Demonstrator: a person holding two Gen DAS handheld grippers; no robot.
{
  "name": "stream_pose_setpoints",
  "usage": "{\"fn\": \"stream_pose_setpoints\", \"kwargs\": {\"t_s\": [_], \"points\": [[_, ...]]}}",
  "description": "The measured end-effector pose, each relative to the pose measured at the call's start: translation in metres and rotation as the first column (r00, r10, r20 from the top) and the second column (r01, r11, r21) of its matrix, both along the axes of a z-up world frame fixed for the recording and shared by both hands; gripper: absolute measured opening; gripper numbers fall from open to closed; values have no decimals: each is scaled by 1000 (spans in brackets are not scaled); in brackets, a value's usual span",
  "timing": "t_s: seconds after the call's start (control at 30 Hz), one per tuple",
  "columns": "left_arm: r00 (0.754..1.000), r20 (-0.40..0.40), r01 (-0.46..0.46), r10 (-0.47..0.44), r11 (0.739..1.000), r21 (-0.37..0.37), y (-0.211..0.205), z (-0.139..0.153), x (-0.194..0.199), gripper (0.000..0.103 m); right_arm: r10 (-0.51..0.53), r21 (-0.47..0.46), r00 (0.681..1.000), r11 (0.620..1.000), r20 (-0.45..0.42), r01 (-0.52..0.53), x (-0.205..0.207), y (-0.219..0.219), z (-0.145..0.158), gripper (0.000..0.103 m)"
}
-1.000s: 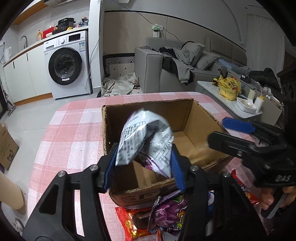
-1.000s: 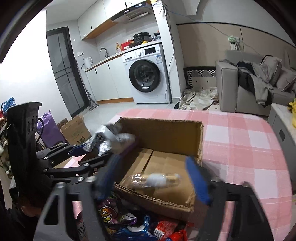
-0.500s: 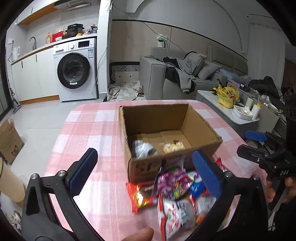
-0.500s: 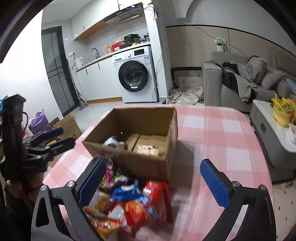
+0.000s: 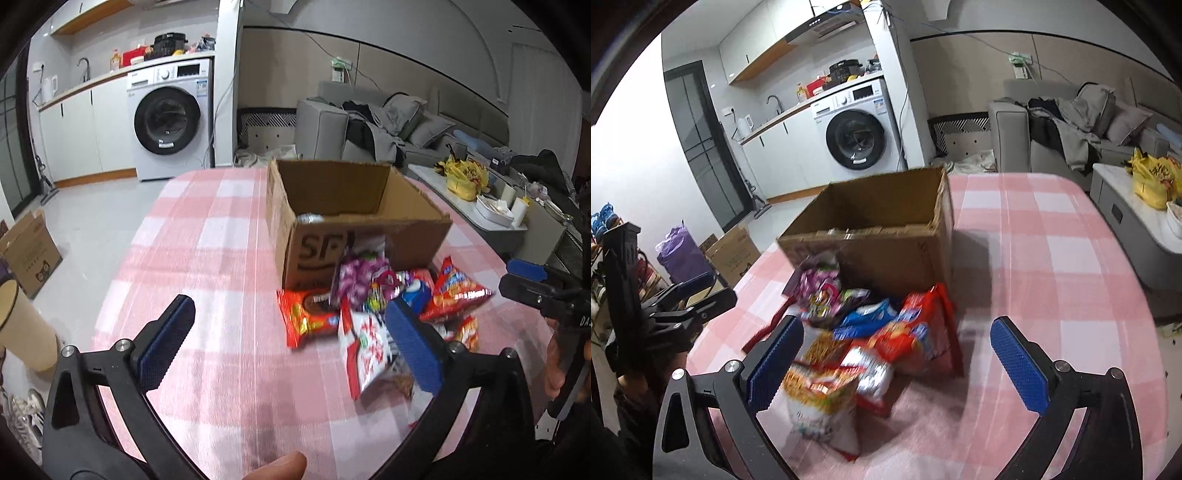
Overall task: Organize snacks
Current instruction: 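Move both tools back toward the remaining snack pile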
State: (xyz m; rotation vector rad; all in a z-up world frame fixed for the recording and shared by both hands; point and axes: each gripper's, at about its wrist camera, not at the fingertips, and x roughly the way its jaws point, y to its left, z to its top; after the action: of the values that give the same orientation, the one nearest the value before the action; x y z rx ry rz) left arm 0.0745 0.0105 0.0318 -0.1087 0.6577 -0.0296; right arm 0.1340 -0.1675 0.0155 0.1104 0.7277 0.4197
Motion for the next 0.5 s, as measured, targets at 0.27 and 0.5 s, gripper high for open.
{"fn": "stream_pose_setpoints", "kwargs": {"t_s": [0.27,0.5], "points": [[999,-29,29,-28,999,31,-15,-15,-12,103,21,-8,999,1000,-43,-22,-17,12,-18,103],[998,-46,50,-49,998,25,-18,-22,-14,103,46,-17,994,999,-97,-48,-23,24,-36,103]]}}
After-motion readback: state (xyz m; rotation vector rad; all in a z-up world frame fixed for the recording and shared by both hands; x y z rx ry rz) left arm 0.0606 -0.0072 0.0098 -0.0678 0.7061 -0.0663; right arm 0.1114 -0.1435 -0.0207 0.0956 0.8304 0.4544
